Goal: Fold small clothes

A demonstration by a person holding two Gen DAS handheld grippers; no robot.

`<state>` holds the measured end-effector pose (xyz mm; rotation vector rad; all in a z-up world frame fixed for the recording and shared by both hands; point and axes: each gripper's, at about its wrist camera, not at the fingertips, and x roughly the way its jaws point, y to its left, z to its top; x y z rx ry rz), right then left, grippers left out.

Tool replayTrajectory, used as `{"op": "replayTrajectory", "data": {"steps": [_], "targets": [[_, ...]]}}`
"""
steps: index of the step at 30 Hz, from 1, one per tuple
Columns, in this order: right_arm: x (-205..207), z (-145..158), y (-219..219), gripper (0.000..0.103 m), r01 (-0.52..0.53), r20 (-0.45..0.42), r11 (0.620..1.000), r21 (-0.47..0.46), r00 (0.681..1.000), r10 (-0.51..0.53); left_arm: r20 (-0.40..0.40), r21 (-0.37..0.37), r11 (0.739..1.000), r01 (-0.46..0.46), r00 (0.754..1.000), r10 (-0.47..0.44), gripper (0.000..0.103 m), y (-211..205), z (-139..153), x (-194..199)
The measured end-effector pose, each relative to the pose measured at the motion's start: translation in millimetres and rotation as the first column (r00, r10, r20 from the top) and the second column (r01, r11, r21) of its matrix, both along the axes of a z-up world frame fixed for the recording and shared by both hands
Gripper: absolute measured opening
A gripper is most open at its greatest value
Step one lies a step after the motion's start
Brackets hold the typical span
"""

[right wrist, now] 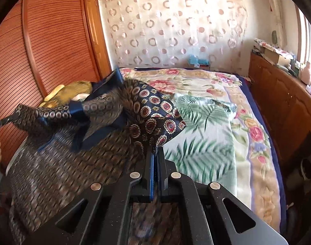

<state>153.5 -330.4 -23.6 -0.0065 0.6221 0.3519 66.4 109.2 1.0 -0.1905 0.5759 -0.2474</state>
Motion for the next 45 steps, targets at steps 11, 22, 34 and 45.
{"op": "replayTrajectory", "data": {"steps": [11,22,34,45], "targets": [[-110,-50,-65,0.002,0.057,-0.103,0.994,0.097,0.994,-0.047,-0.031,-0.049,0.996,-0.071,0.997,0.07,0.002,32,-34,-79],[-115,-37,-54,0.002,0.053,-0.119,0.997,-0.049,0.991,-0.059,-0.048,0.055,0.994,-0.098,0.994,0.101,0.028,37,-38,-79],[-142,-1,-49,0.019,0.098,-0.006,0.994,-0.047,0.995,-0.098,0.025,0.071,0.991,-0.113,0.993,0.112,0.081,50,-6,-61],[-100,-24,-38,0.045,0.111,-0.044,0.991,-0.077,0.992,-0.114,-0.035,0.121,0.987,-0.103,0.993,0.108,0.081,41,-28,-23]]}}
